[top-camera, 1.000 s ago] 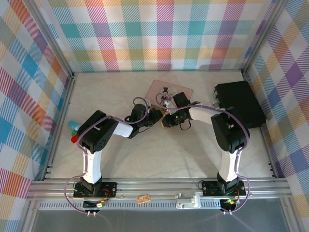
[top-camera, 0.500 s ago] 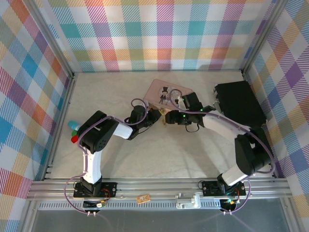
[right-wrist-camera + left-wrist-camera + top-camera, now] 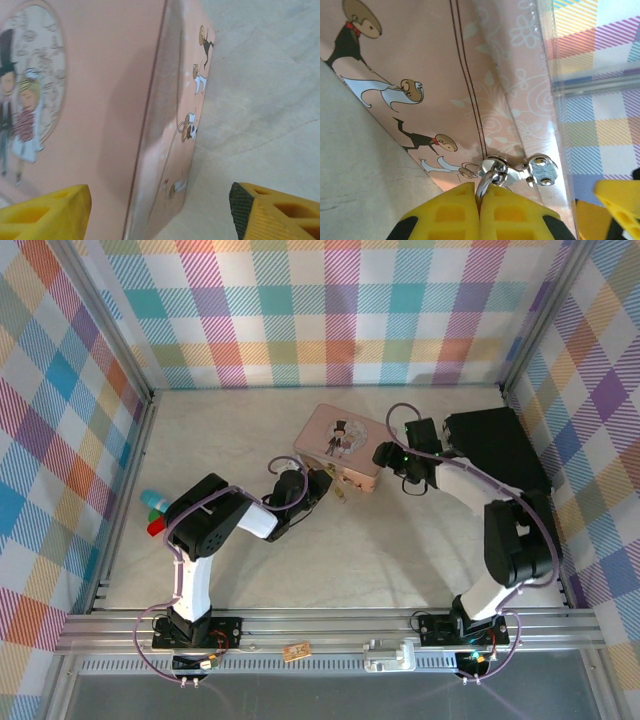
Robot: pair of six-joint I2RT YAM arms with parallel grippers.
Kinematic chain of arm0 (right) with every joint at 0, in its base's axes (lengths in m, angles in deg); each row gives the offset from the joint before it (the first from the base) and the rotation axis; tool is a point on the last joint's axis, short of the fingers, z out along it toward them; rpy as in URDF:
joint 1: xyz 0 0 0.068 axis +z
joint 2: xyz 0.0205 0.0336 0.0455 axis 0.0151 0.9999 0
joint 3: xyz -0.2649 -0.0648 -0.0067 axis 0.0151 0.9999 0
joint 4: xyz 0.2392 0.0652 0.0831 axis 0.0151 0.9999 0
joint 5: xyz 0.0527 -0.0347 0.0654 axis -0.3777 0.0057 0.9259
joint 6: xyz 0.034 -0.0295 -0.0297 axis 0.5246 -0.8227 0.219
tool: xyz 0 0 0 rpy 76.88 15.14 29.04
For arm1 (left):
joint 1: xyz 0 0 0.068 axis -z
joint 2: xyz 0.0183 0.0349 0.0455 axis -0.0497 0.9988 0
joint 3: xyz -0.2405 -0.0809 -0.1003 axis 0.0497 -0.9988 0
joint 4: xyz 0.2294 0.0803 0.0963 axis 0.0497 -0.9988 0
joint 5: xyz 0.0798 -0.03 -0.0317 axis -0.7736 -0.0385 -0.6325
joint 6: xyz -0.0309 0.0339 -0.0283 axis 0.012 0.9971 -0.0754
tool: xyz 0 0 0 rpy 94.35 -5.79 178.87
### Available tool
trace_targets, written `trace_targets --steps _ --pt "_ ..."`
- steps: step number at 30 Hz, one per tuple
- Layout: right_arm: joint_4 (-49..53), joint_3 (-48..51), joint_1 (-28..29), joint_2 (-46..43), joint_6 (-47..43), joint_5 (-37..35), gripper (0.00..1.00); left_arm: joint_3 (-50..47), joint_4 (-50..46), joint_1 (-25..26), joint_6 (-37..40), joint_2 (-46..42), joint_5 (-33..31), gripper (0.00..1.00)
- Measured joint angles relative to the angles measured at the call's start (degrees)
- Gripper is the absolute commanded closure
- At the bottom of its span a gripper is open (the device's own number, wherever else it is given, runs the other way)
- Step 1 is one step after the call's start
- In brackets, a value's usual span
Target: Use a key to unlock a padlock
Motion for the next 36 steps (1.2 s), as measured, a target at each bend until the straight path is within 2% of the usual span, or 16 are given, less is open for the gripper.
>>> trace_targets --steps 12,18,24,30,36 --pt "-12.1 3.3 0.7 3.6 10.1 3.2 0.36 -3.5 5.7 1.2 -3.2 0.0 -11.2 1.0" --pt "-17.9 7.1 1.5 2.4 15.2 2.1 0.39 -3.5 8.5 1.5 -5.7 0.9 -17.7 1.0" --pt "-19.0 8.7 2.2 1.3 17.7 -0.1 0.4 -3.4 12.5 1.5 -8.0 3.0 -22.9 1.0" --pt "-17.4 8.0 2.3 0.9 17.2 -0.9 0.38 -3.8 12.6 1.4 -7.8 2.6 -24.3 1.0" --pt "-12.5 5.4 2.3 0.3 13.8 -1.8 0.35 -8.3 10.9 0.0 -6.4 -3.0 -22.0 1.0"
